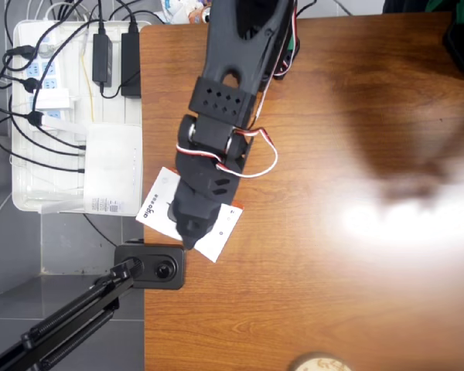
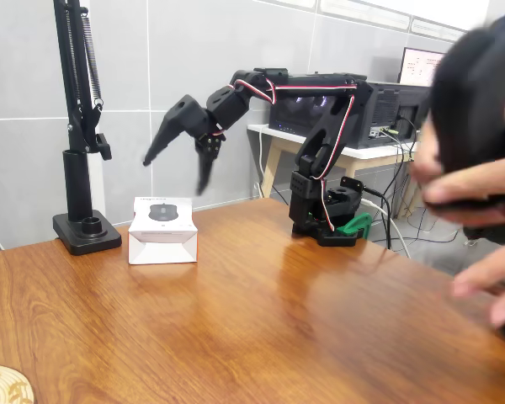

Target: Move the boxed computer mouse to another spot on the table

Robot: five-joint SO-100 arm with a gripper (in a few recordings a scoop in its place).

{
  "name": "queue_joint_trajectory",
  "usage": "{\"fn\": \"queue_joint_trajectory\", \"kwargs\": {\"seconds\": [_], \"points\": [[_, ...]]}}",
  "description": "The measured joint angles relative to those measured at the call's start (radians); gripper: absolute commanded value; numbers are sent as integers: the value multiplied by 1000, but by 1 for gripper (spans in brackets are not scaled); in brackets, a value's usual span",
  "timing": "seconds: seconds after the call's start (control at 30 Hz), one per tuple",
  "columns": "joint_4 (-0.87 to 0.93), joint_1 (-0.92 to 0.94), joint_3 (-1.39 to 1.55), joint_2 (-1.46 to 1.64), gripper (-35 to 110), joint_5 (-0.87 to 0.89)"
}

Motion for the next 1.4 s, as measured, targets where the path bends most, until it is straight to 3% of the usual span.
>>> {"fn": "queue_joint_trajectory", "kwargs": {"seconds": [0.1,0.37,0.5,0.7,0.97,1.4], "points": [[-339,28,12,-3,0,155],[-1170,6,-189,-75,0,176],[-1496,-52,-201,-43,0,135],[-2175,-87,-41,-18,0,-126],[-2281,-58,437,515,0,-213],[-2286,-63,770,868,0,-236]]}}
